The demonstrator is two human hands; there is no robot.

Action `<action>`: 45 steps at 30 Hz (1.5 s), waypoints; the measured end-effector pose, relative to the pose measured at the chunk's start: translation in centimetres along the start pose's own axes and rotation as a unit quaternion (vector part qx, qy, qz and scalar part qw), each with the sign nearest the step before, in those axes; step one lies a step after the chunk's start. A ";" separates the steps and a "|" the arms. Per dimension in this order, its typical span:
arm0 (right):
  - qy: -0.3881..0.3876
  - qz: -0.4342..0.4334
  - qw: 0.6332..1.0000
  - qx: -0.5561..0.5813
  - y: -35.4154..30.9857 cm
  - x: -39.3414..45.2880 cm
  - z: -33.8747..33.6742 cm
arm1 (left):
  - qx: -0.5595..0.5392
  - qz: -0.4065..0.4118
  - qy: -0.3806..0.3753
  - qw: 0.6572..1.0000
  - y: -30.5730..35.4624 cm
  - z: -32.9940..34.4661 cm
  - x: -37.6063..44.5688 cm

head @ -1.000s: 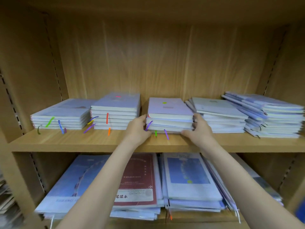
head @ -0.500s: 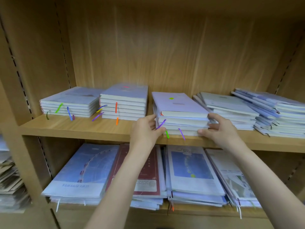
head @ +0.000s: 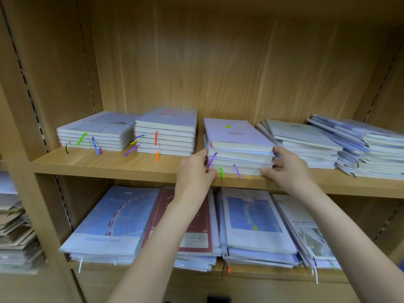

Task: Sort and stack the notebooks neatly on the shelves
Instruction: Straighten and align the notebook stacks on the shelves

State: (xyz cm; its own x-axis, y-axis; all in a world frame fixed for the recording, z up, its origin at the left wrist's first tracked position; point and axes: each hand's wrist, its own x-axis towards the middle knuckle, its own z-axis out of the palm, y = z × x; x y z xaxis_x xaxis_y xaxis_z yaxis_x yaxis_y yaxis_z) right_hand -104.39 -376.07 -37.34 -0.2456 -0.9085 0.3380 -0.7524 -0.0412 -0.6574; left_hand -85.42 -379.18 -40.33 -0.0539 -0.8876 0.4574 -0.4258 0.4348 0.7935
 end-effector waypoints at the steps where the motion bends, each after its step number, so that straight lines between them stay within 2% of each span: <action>1: -0.010 0.006 1.000 0.024 0.0 0.1 -0.3 | -0.010 -0.002 -0.002 1.000 0.0 -0.1 0.0; 4: -0.061 0.026 0.990 0.122 -0.4 0.4 -1.2 | -0.050 -0.001 -0.013 0.999 0.3 -0.4 0.2; 6: -0.074 0.019 0.991 0.108 -0.6 0.8 -1.3 | -0.060 0.011 -0.012 0.998 0.3 0.0 0.5; 15: -0.035 0.007 0.997 0.075 -0.4 0.9 -1.0 | -0.068 0.014 0.043 0.997 -0.3 1.0 0.9; 21: -0.033 0.014 0.991 0.129 -0.3 0.4 -1.2 | -0.066 0.034 0.082 0.994 -0.3 1.3 0.1; 27: -0.054 0.033 0.978 0.196 -0.4 0.2 -1.4 | -0.076 0.034 0.076 0.994 -0.9 1.4 -0.1; 39: -0.041 0.011 0.979 0.197 0.0 0.4 -1.2 | -0.161 0.032 0.038 0.986 -0.5 0.7 0.1; 43: -0.003 -0.040 0.995 0.091 0.0 1.0 -0.4 | -0.176 0.028 0.064 0.982 0.2 0.9 1.0; 45: 0.021 -0.047 0.996 0.073 0.2 1.0 -0.1 | -0.164 0.024 0.074 0.983 0.2 1.0 1.2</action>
State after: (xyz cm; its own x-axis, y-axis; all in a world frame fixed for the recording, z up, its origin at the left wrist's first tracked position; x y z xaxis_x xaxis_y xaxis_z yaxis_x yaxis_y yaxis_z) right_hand -104.87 -376.94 -37.08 -0.2055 -0.8798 0.4286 -0.6766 -0.1887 -0.7117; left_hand -86.45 -380.31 -40.01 0.0762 -0.8435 0.5317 -0.1105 0.5228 0.8453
